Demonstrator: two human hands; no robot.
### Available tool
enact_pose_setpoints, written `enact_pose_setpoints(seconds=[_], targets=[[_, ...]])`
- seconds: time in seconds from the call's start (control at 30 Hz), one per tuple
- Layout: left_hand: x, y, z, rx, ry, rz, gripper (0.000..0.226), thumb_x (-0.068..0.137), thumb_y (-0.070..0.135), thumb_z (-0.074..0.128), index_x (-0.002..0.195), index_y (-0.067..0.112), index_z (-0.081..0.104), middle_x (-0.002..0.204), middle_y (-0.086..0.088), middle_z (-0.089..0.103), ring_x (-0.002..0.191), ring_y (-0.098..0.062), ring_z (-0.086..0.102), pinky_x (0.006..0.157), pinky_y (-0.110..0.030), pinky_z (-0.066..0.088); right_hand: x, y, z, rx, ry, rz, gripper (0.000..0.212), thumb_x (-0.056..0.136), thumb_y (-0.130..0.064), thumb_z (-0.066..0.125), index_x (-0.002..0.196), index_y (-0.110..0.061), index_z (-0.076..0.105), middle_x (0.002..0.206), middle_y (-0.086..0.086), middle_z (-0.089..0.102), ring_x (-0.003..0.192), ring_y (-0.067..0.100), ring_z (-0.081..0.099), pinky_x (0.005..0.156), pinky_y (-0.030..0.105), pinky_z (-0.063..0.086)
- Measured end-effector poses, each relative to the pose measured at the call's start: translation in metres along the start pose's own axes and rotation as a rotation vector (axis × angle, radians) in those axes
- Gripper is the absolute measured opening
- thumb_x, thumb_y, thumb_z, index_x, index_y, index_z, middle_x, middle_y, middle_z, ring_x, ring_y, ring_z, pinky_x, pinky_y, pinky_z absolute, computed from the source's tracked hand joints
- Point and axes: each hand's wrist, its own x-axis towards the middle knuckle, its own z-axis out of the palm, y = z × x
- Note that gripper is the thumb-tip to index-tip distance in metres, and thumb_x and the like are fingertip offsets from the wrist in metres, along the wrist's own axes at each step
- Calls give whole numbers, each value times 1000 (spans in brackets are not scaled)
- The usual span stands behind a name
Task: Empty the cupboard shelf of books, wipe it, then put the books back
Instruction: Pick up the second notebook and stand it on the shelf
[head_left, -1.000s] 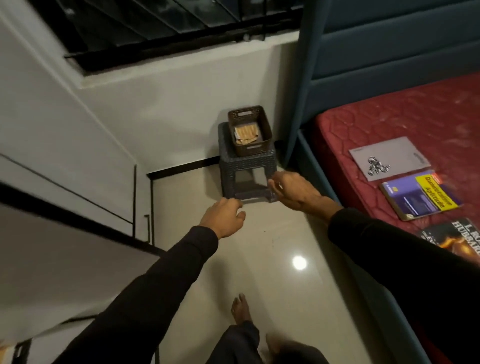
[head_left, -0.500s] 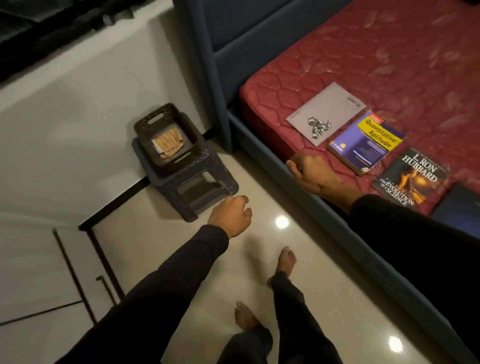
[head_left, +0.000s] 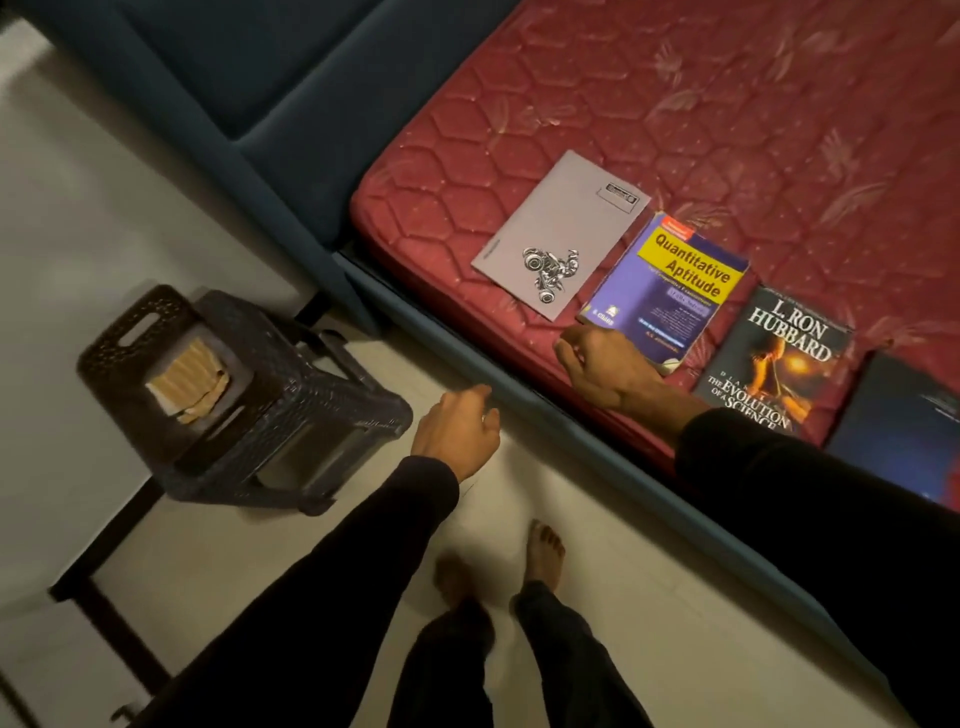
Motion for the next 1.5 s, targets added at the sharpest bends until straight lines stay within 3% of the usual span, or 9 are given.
enact_pose_setpoints(seconds=[0.2,0.4,0.63,0.8,0.87,1.0,1.17,1.3,1.5], targets=[[77,1,36,12,-31,54,41,96,25,47,136,14,52,123,-17,62,115,-36,56,92,-41,44,46,39,33,58,44,94,25,99,-28,39,82,-15,52,95,15,62,85,33,57,67,28,30],[134,-12,62,-1,-43,137,45,97,21,49,141,13,47,137,-12,56,123,-32,51,96,-36,39,93,62,68,190,115,272,30,98,-29,42,94,-7,61,97,18,66,91,34,60,74,36,47],[205,-35,66,-28,-3,245,46,98,19,50,142,7,45,147,-12,47,137,-27,42,105,-33,34,153,73,94,367,226,526,31,98,-29,47,105,0,56,106,21,64,101,38,58,80,38,44],[271,-28,48,-88,121,311,52,96,18,48,143,-2,41,151,-18,39,143,-28,34,113,-22,19,189,69,98,410,286,667,41,99,-28,48,123,5,45,123,26,56,114,41,52,80,37,40],[297,-21,42,-97,144,325,55,95,17,49,144,-6,38,152,-22,36,144,-30,31,116,-24,17,203,68,98,424,321,734,45,99,-28,48,127,7,42,128,27,53,118,41,50,86,39,41],[341,-9,33,-104,132,259,61,91,21,49,142,-9,36,146,-28,41,136,-41,38,114,-43,30,228,73,95,539,356,860,53,97,-30,54,131,8,40,137,24,44,127,34,42,95,34,38],[374,4,21,-182,173,177,46,88,22,55,128,0,50,123,-20,62,113,-38,58,95,-38,45,252,87,84,728,408,973,61,91,-29,62,135,5,37,138,20,47,122,34,51,94,35,43],[403,4,25,-273,204,119,63,71,47,48,117,5,58,117,-15,65,108,-37,60,97,-49,48,258,96,82,810,457,1009,59,89,-24,67,133,1,37,133,17,53,120,32,54,93,33,45],[418,-9,38,-356,210,76,48,65,49,48,93,14,66,99,-9,71,101,-33,64,92,-50,51,249,103,86,887,490,999,50,87,-11,64,130,-5,39,121,13,59,106,29,58,79,27,42]])
